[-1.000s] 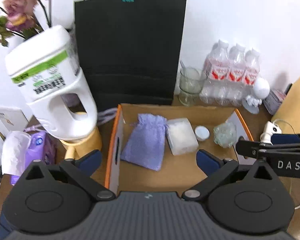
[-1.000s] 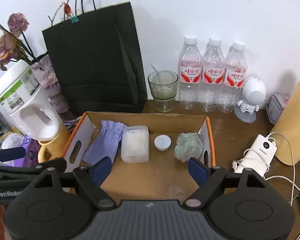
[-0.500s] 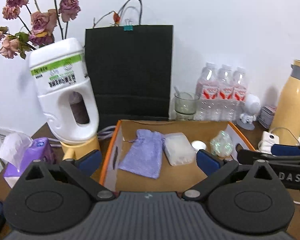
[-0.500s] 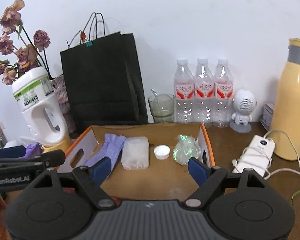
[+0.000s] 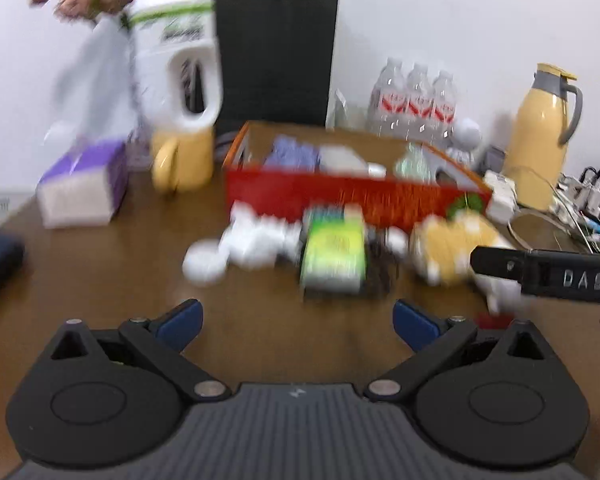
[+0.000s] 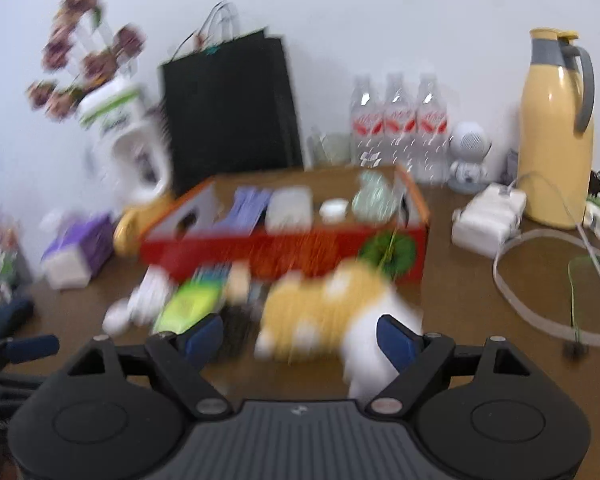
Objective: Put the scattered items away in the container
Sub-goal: 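Move both tools back toward the red rose and small clear packet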
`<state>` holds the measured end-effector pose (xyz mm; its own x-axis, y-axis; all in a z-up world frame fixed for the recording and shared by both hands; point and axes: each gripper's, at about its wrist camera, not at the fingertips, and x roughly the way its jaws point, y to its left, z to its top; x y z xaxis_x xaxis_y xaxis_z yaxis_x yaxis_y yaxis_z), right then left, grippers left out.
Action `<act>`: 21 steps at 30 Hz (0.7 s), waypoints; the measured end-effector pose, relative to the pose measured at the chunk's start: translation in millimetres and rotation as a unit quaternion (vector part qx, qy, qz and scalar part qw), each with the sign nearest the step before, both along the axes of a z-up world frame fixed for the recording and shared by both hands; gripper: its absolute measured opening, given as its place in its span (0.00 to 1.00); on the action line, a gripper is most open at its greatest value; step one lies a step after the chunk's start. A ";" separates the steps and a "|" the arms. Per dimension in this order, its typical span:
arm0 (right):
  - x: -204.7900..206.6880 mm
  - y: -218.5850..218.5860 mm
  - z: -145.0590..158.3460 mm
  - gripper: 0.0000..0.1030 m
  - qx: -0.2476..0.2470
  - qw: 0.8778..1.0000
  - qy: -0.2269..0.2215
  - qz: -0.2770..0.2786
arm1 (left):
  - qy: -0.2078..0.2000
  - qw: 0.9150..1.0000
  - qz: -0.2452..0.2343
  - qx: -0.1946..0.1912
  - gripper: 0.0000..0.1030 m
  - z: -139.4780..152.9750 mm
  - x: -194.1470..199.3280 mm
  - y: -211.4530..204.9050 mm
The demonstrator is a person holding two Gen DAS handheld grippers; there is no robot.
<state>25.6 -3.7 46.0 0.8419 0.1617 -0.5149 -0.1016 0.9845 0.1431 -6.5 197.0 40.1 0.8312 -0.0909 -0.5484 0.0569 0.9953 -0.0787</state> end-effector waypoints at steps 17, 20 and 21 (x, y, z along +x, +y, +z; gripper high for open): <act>-66.4 6.6 -33.3 0.76 -0.032 0.998 0.031 0.041 | 0.009 0.999 -0.026 -0.018 1.00 -10.1 -56.6 5.5; -47.5 6.9 -35.3 0.74 -0.036 0.998 0.034 0.035 | 0.011 0.999 -0.040 -0.008 1.00 -11.8 -50.0 0.1; -41.6 6.5 -35.8 0.73 -0.036 0.998 0.034 0.034 | 0.006 0.999 -0.045 -0.003 1.00 -11.5 -48.5 -2.0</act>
